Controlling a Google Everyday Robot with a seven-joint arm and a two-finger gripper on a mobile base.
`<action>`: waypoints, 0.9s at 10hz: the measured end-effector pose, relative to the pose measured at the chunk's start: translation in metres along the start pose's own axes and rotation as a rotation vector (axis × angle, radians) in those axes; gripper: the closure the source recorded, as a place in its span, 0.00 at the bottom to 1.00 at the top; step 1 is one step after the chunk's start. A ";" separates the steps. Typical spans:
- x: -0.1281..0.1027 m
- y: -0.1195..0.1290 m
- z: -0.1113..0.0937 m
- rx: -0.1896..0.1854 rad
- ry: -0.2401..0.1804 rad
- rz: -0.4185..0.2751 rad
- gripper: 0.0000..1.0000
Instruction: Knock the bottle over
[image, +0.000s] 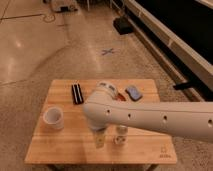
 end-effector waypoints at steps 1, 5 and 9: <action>0.006 -0.003 0.004 0.003 0.003 0.006 0.20; 0.031 -0.010 0.027 -0.010 0.030 0.029 0.20; 0.066 -0.018 0.030 -0.013 0.080 0.051 0.20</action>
